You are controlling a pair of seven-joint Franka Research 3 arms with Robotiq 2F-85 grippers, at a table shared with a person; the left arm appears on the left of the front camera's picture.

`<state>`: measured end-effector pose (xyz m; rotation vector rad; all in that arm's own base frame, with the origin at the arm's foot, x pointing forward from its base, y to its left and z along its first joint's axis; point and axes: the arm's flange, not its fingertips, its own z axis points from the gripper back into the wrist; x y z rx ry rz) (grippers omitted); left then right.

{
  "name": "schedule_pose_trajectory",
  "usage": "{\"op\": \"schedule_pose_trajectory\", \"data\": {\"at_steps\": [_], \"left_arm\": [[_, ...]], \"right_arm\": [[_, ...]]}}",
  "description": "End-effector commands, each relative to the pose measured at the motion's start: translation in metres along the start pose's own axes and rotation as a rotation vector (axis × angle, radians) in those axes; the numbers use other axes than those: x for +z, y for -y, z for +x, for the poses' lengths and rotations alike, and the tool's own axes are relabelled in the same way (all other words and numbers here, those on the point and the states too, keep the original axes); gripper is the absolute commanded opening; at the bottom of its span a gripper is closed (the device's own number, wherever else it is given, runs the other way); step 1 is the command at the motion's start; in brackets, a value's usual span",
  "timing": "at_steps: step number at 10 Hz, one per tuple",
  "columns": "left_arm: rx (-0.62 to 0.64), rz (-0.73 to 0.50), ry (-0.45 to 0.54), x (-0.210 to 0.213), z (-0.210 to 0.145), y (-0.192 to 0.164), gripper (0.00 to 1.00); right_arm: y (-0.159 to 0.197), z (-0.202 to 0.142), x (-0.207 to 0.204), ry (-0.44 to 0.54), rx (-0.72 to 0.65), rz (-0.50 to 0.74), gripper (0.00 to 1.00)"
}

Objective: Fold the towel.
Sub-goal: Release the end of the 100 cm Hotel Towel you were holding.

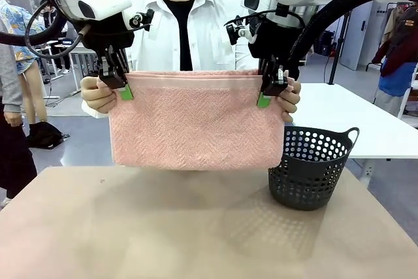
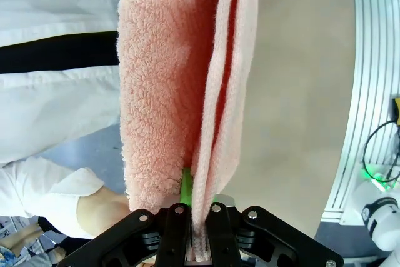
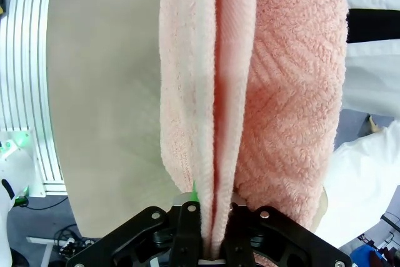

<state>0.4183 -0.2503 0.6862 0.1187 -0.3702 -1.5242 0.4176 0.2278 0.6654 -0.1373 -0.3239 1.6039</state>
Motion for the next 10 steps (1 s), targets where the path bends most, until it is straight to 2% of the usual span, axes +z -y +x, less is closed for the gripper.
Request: {"op": "schedule_pose_trajectory", "data": {"at_steps": [1, 2, 3, 4, 5, 6, 8, 9, 10], "left_arm": [[0.000, 0.000, 0.000, 0.000, 0.000, 0.000, 0.16], [-0.015, 0.004, 0.012, 0.001, 0.000, 0.002, 0.41], [-0.012, 0.007, 0.016, 0.002, -0.001, 0.002, 0.52], [-0.011, 0.008, 0.018, 0.002, -0.002, 0.003, 0.77], [-0.011, 0.009, 0.021, 0.003, -0.003, 0.004, 0.87], [-0.011, 0.009, 0.020, 0.004, -0.003, 0.005, 1.00], [-0.002, 0.027, 0.028, 0.017, -0.008, 0.004, 1.00], [0.019, 0.061, 0.034, 0.032, -0.013, 0.001, 0.93], [0.051, 0.074, 0.078, 0.055, -0.020, -0.001, 1.00]], "right_arm": [[-0.001, -0.001, 0.000, 0.007, 0.005, -0.003, 0.04], [-0.003, -0.002, 0.000, 0.011, -0.001, -0.010, 0.39], [-0.004, -0.003, 0.000, 0.012, 0.003, -0.014, 0.41], [-0.004, -0.003, 0.000, 0.013, -0.004, -0.015, 0.75], [-0.005, -0.003, 0.001, 0.014, -0.012, -0.018, 0.77], [-0.007, -0.003, 0.002, 0.017, -0.021, -0.020, 1.00], [-0.009, -0.008, 0.011, 0.020, -0.042, -0.045, 1.00], [-0.007, -0.014, 0.023, 0.030, -0.054, -0.069, 0.84], [-0.004, -0.027, 0.044, 0.069, -0.090, -0.102, 0.94]]}}
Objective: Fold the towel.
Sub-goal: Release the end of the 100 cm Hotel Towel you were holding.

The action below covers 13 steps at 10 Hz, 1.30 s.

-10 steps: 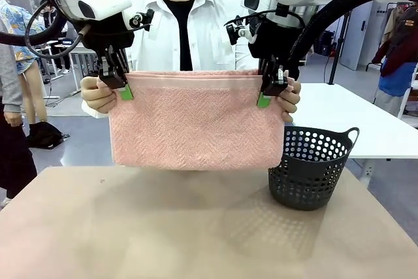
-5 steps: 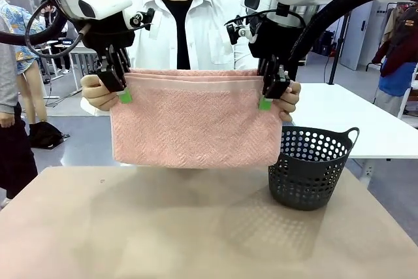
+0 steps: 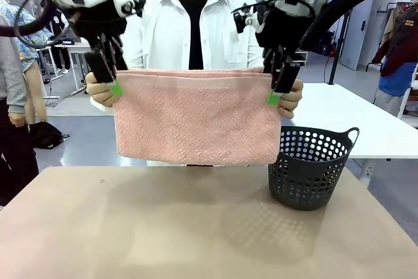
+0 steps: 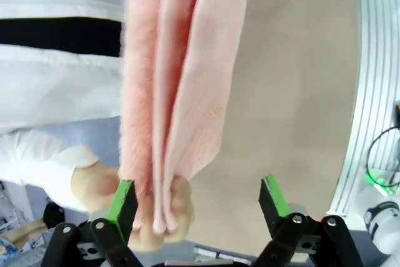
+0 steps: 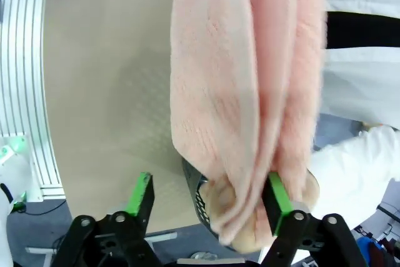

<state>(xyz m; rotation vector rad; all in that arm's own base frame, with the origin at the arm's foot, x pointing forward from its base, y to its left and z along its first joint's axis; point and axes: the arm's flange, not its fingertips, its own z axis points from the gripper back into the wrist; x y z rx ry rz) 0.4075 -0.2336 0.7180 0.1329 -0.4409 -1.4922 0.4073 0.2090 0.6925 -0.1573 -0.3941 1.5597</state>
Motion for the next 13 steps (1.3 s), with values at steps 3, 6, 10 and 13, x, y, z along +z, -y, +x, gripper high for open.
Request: {"op": "schedule_pose_trajectory", "data": {"at_steps": [3, 6, 10, 13], "left_arm": [[0.148, -0.021, 0.176, 0.099, -0.045, -0.002, 1.00], [0.394, 0.002, 0.362, 0.170, -0.130, 0.021, 1.00], [0.642, 0.084, 0.446, 0.194, -0.218, 0.062, 1.00], [0.698, 0.101, 0.466, 0.195, -0.245, 0.071, 1.00]], "right_arm": [[0.010, -0.078, 0.080, 0.182, -0.270, -0.007, 1.00], [-0.008, -0.155, 0.125, 0.276, -0.480, -0.029, 1.00], [-0.040, -0.218, 0.155, 0.337, -0.713, -0.096, 1.00], [-0.048, -0.235, 0.165, 0.326, -0.787, -0.148, 1.00]]}}
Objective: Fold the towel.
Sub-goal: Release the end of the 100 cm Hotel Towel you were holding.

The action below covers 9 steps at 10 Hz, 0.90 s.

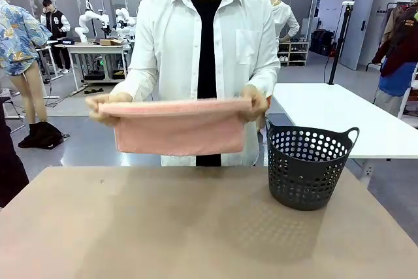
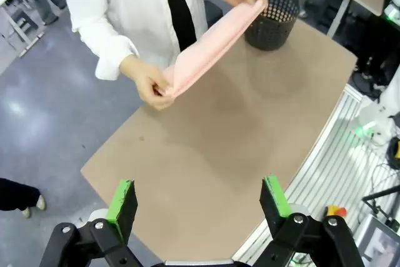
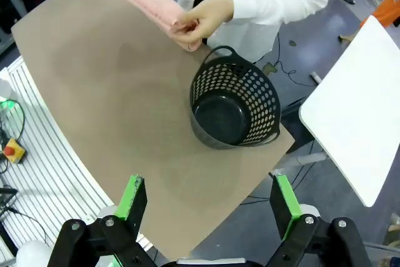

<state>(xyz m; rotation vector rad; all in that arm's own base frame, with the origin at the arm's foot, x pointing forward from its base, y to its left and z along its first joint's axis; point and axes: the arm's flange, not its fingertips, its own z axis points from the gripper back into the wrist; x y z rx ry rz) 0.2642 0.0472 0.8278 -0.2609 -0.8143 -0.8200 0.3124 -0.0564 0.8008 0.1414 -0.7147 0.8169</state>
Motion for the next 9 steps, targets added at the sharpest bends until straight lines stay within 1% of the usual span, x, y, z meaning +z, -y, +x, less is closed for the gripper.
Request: {"op": "schedule_pose_trajectory", "data": {"at_steps": [1, 4, 5, 6, 9], "left_arm": [[0.016, 0.007, 0.027, -0.011, 0.004, 0.004, 1.00], [0.047, 0.020, 0.022, -0.012, 0.004, 0.000, 1.00], [0.031, 0.044, 0.002, -0.013, 0.007, 0.000, 1.00], [0.018, 0.011, 0.008, -0.007, 0.000, -0.004, 1.00], [0.018, 0.011, 0.008, -0.007, 0.000, -0.004, 1.00]], "right_arm": [[-0.006, 0.004, -0.010, -0.016, -0.054, -0.045, 1.00], [-0.009, -0.009, 0.000, 0.018, -0.100, -0.071, 1.00], [-0.009, -0.009, -0.004, 0.011, -0.075, -0.059, 1.00], [0.000, -0.003, 0.000, 0.015, -0.061, -0.033, 1.00], [0.000, -0.003, 0.000, 0.015, -0.061, -0.033, 1.00]]}}
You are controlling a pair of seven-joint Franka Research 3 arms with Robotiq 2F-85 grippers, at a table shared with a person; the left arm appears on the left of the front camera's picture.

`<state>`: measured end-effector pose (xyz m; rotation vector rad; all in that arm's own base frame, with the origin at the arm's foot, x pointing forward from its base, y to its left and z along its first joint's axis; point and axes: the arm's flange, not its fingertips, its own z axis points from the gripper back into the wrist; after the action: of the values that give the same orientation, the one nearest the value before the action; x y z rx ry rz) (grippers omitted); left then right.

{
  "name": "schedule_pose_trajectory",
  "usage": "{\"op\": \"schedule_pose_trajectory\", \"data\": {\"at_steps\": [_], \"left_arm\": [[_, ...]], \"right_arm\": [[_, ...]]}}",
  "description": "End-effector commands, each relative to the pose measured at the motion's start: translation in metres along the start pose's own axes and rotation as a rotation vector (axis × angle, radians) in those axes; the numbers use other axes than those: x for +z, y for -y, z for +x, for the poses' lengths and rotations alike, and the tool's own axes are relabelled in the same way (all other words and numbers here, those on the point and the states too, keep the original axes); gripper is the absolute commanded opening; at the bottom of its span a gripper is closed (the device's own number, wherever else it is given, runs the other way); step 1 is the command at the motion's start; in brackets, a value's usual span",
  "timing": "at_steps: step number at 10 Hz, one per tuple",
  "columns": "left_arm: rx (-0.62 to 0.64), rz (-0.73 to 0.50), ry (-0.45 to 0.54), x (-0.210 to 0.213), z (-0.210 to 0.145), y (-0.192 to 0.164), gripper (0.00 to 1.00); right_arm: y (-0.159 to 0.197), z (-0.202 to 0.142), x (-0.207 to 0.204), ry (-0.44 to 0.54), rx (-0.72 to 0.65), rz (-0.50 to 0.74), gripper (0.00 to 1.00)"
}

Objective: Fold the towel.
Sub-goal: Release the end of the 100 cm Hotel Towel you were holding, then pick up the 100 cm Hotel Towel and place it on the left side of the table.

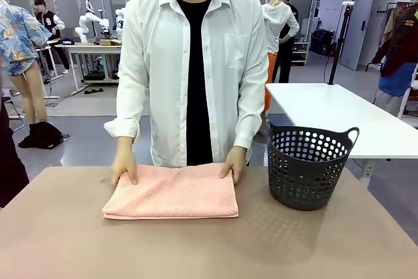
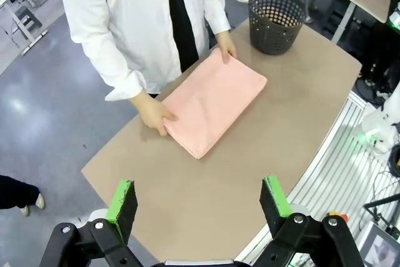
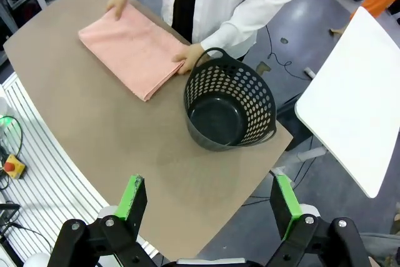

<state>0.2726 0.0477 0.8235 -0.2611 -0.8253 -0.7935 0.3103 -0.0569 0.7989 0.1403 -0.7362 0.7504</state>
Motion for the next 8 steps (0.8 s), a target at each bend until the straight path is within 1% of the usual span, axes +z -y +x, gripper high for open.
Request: {"op": "schedule_pose_trajectory", "data": {"at_steps": [1, 8], "left_arm": [[-0.003, -0.003, -0.002, 0.0006, -0.0001, 0.0016, 1.00], [-0.003, -0.003, -0.002, 0.0006, -0.0001, 0.0016, 1.00]], "right_arm": [[0.0012, 0.0000, 0.0002, -0.003, -0.004, -0.002, 1.00], [0.0012, 0.0000, 0.0002, -0.003, -0.004, -0.002, 1.00]]}}
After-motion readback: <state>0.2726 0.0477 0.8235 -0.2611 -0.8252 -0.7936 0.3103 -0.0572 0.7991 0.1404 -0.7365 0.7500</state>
